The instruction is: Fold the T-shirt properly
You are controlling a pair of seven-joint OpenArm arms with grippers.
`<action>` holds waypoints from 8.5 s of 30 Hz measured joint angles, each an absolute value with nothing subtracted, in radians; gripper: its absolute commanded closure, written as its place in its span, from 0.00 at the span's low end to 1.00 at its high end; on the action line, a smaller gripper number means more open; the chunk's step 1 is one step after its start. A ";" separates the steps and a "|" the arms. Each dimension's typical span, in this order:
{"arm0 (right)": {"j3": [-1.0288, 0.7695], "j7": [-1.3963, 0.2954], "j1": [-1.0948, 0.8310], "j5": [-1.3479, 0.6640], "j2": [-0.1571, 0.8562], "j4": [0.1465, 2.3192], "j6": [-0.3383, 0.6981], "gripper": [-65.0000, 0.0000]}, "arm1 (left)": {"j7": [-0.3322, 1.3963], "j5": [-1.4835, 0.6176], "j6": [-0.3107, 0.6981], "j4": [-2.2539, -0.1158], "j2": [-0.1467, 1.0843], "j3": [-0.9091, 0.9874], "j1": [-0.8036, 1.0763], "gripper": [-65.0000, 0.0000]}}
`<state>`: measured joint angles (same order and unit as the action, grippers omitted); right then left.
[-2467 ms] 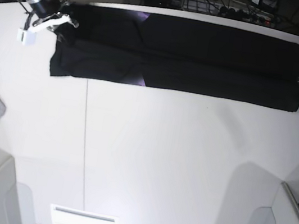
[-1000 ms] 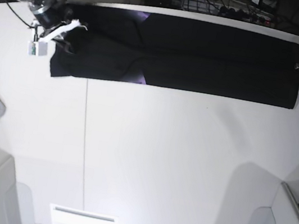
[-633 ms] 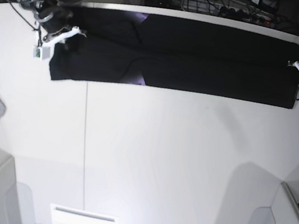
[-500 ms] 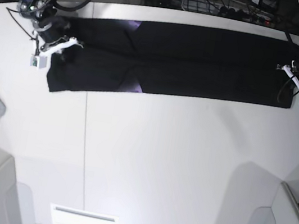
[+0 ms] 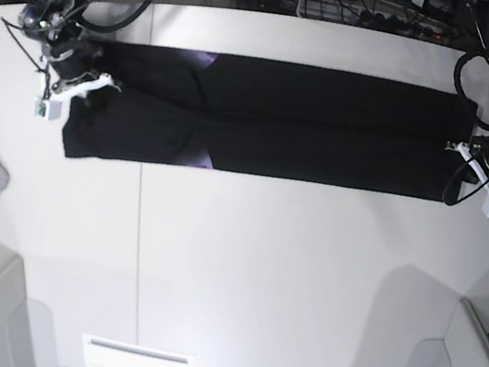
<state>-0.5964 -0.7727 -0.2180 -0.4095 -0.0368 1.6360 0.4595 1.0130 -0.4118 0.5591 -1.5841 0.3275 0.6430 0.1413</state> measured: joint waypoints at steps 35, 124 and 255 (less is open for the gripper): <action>-0.295 -0.772 -0.340 -0.463 -0.046 1.940 0.461 1.00 | 0.849 -0.846 0.574 -1.277 0.345 0.637 0.199 0.28; -0.297 -0.772 -0.339 -0.463 -0.050 1.940 0.456 1.00 | 1.082 -0.794 0.298 -1.811 0.100 0.118 0.230 0.95; -0.042 -1.103 -0.205 -0.269 -0.047 1.983 0.453 1.00 | 0.717 -0.468 0.558 -1.647 0.220 0.212 0.338 1.00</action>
